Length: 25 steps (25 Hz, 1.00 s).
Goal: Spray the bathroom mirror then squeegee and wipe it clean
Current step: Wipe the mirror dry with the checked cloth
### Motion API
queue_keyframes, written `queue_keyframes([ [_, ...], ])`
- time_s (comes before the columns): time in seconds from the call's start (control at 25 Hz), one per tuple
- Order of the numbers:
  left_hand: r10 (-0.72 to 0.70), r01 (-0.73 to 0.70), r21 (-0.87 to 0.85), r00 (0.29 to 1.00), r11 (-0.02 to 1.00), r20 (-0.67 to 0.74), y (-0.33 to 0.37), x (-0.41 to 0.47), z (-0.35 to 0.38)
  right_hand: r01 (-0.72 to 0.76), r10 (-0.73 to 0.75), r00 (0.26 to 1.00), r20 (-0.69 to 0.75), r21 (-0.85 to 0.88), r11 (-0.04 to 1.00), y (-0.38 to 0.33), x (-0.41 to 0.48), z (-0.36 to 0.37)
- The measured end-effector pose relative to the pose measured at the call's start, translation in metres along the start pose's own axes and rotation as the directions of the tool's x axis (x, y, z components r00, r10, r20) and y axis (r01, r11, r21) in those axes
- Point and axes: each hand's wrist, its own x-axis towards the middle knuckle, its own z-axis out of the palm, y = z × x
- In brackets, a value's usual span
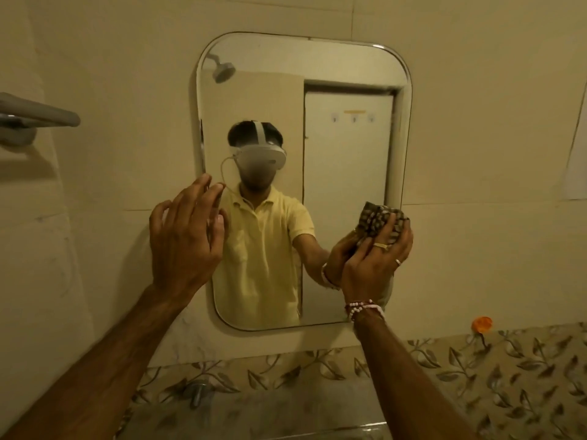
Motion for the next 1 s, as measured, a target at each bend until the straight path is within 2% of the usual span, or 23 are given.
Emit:
queue_keyframes([
  [0.08,0.008,-0.008,0.002,1.0,1.0,0.005,-0.003,-0.007,-0.002,0.063,-0.063,0.998,0.029,0.002,0.998,-0.013,-0.016,0.008],
  [0.16,0.013,-0.013,0.012,1.0,1.0,0.0,-0.008,-0.011,-0.008,0.211,-0.212,0.972,0.099,0.024,0.977,-0.035,-0.044,0.021],
  [0.36,0.038,-0.037,0.065,0.999,0.997,-0.007,-0.025,-0.025,-0.024,0.529,-0.537,0.785,0.309,0.117,0.841,-0.098,-0.133,0.052],
  [0.44,0.034,-0.035,0.068,0.999,0.997,0.009,-0.028,-0.033,-0.026,0.566,-0.57,0.744,0.348,0.125,0.815,-0.108,-0.153,0.057],
  [0.56,0.035,-0.036,0.046,0.999,0.998,0.01,-0.024,-0.041,-0.024,0.589,-0.588,0.725,0.359,0.119,0.799,-0.095,-0.148,0.053],
  [0.64,0.042,-0.042,0.017,0.999,0.999,0.007,-0.015,-0.044,-0.017,0.536,-0.53,0.779,0.336,0.081,0.84,-0.073,-0.13,0.041],
  [0.72,0.036,-0.036,-0.027,0.999,0.999,0.006,-0.002,-0.045,-0.009,0.416,-0.403,0.864,0.302,0.024,0.909,-0.042,-0.104,0.025],
  [0.84,0.029,-0.029,-0.082,1.0,0.996,0.005,0.017,-0.047,0.003,0.231,-0.214,0.954,0.209,-0.058,0.971,0.009,-0.065,-0.002],
  [1.0,0.016,-0.016,-0.055,1.0,0.998,-0.002,0.025,-0.059,0.012,-0.004,0.007,0.993,0.116,-0.023,1.0,0.041,-0.04,-0.018],
])
